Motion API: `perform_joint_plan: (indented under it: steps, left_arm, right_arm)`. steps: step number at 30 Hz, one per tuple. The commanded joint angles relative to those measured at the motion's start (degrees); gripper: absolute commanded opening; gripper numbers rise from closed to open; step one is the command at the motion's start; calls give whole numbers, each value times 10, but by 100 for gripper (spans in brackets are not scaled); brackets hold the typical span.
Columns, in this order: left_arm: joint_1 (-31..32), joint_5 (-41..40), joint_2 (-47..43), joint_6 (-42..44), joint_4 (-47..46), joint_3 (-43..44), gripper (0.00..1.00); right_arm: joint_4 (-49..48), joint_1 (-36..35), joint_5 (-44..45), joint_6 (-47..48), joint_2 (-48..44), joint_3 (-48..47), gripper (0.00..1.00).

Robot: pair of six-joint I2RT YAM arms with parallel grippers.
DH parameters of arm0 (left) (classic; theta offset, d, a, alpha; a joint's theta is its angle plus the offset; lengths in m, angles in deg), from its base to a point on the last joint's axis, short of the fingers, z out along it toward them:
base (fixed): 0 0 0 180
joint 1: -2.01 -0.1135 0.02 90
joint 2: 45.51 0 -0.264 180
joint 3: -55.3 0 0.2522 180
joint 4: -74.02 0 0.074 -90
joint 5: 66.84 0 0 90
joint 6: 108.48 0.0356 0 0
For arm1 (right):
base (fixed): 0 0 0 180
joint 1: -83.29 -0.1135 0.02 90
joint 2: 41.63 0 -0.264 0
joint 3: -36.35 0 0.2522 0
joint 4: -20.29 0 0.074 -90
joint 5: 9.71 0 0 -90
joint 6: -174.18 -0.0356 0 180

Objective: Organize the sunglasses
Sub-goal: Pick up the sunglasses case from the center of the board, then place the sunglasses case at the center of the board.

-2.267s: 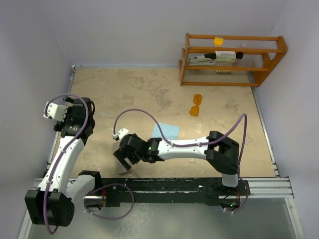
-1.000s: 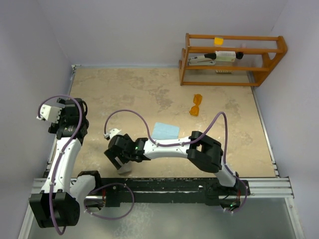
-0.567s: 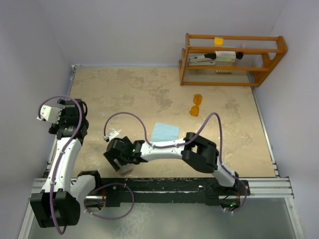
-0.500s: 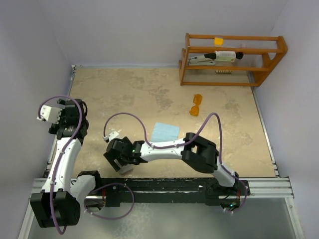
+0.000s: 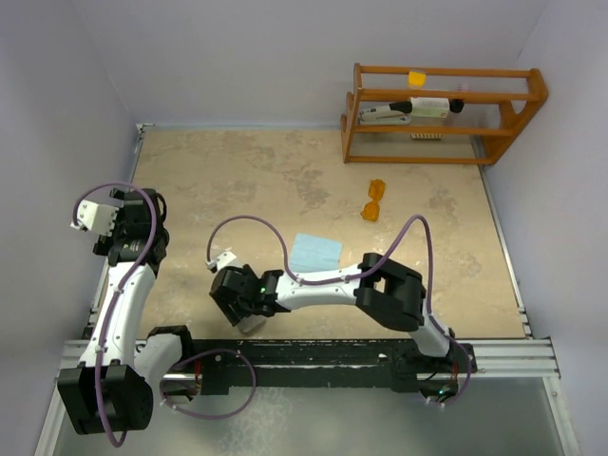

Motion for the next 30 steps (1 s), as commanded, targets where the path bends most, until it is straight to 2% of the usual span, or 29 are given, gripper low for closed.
perform_joint_plan:
  steps: [1,2,3,4,14,21,24,30]
  left_arm:
    - [-6,4,-3,16,-18,-3,99]
    - [-6,4,-2,17,-18,-3,99]
    - [-6,4,-2,18,-19,-3,99]
    - [-6,4,-2,19,-19,-3,98]
    - [-6,26,2,32,-23,-3,96]
    - [-2,109,0,36,-54,-29,88]
    - [25,103,-4,37,-66,-39,86]
    - [129,28,17,25,-66,-33,86]
  right_arm:
    - [37,-3,41,12,-73,33,22]
    - [39,-3,49,14,-85,40,21]
    - [41,-3,54,16,-102,47,11]
    - [44,-3,62,16,-110,54,9]
    - [78,19,133,17,-224,129,8]
    - [78,84,141,8,-314,215,9]
    - [82,118,146,9,-348,249,9]
    - [100,179,154,16,-389,289,10]
